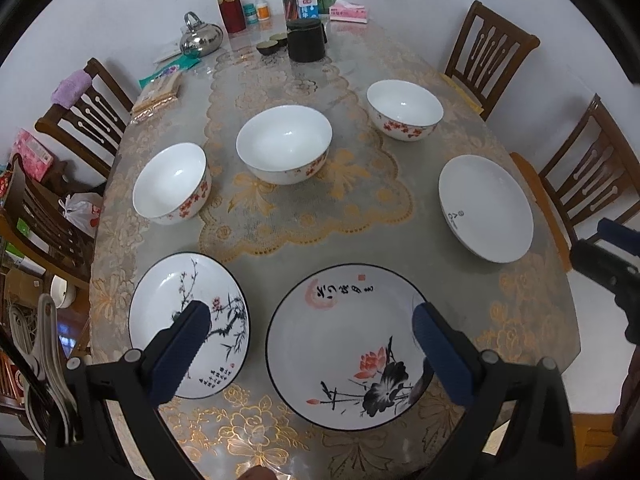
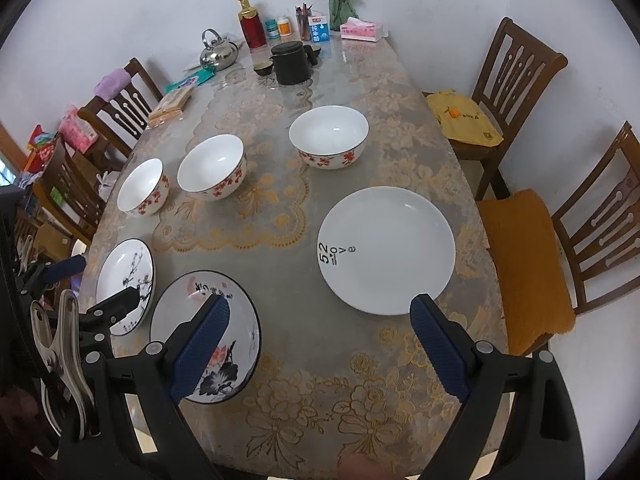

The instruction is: Organize plates and bowls

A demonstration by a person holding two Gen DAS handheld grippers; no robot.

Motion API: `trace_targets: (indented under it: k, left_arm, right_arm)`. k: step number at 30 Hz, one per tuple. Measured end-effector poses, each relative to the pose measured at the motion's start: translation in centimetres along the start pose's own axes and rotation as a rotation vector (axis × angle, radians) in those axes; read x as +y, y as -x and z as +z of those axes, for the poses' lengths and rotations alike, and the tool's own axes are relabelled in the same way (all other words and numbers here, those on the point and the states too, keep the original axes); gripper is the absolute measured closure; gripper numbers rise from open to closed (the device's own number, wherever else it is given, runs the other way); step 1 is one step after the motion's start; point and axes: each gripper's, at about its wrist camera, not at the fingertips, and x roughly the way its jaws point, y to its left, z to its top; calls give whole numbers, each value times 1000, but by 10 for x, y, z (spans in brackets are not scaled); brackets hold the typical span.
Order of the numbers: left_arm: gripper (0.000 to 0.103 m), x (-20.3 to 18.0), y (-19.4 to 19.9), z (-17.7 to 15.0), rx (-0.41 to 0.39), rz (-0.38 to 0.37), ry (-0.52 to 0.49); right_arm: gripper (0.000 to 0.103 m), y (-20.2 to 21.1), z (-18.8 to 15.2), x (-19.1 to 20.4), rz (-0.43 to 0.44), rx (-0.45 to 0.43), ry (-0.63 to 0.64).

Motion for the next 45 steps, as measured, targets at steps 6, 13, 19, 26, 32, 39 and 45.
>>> trace_targets:
  k: [6,13,19,26,32,39,45]
  left_arm:
    - [0,0,0,-4,8,-11,-2]
    - [0,5,1,-6,18,-39,4]
    - [1,5,1,-9,27,-101,-10]
    - [2,5,-9,-16,66,-124,-27]
    - [2,6,-16,-23,98,-142,-21]
    - [2,3,-20,-29,121,-159,-10]
    - [2,0,-20,-32,128,-188,4]
  right_arm:
    - [9,-4,-1,0,29,28,-6]
    - [10,-6,-5,1,38,41,-27]
    - [15,-12,-7,6,53,73,-36]
    - [16,-18,-10,18,64,101,-16]
    - [16,-22,-13,24,74,117,1]
    - [16,-26,-15,22,70,133,4]
    - [16,-33,-19,21,77,157,15]
